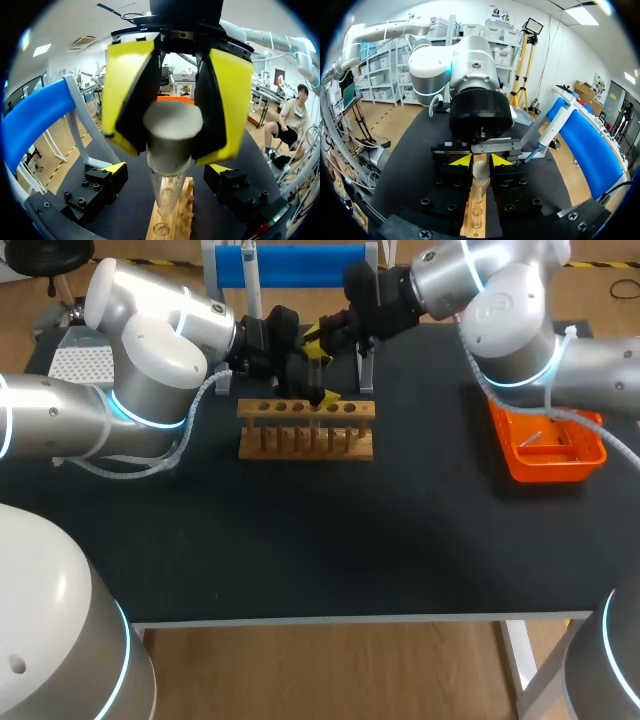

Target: Invert the test tube, pick up the pipette, mount the tip to pipette, aspirate from beaker and dispense into the tube, eject the tip, return the pipette, and cap with the stopper.

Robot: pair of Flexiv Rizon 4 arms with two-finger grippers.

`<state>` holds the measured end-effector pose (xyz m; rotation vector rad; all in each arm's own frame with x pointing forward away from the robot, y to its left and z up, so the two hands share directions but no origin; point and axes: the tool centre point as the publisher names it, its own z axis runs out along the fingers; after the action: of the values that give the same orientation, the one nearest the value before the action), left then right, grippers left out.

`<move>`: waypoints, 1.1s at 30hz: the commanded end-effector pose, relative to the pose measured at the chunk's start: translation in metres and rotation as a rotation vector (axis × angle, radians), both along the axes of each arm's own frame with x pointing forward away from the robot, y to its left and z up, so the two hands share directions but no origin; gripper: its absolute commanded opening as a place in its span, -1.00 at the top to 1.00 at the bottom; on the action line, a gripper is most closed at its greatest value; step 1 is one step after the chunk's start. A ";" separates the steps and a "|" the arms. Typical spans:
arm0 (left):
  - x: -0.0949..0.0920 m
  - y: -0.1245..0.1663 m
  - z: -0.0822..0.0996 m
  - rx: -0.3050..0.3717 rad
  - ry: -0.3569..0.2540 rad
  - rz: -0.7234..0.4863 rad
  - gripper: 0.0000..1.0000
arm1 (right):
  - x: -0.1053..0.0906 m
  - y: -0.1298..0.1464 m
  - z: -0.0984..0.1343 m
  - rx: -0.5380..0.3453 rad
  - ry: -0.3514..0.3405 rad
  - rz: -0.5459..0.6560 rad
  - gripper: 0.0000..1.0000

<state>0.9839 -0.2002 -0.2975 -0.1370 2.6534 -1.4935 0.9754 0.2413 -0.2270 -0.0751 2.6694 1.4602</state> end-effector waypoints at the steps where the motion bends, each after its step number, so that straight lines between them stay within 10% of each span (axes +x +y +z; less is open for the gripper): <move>1: 0.000 0.000 0.000 0.001 0.001 -0.001 -1.00 | 0.001 0.000 -0.002 -0.004 0.005 0.003 1.00; 19: 0.000 0.000 0.000 0.001 0.001 -0.001 -1.00 | -0.006 -0.004 -0.017 -0.016 0.030 -0.001 1.00; 22: 0.000 0.000 0.000 0.001 0.001 -0.001 -1.00 | -0.007 -0.004 -0.020 -0.014 0.037 -0.002 0.15; 24: 0.000 0.000 0.000 0.001 0.001 -0.001 -1.00 | -0.007 -0.005 -0.021 -0.005 0.038 -0.007 -0.99; 33: 0.000 0.000 0.000 0.001 0.001 -0.001 -1.00 | -0.007 -0.020 -0.015 0.082 0.008 -0.028 -1.00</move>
<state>0.9839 -0.2002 -0.2975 -0.1370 2.6534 -1.4935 0.9756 0.2305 -0.2406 -0.0279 2.6357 1.5261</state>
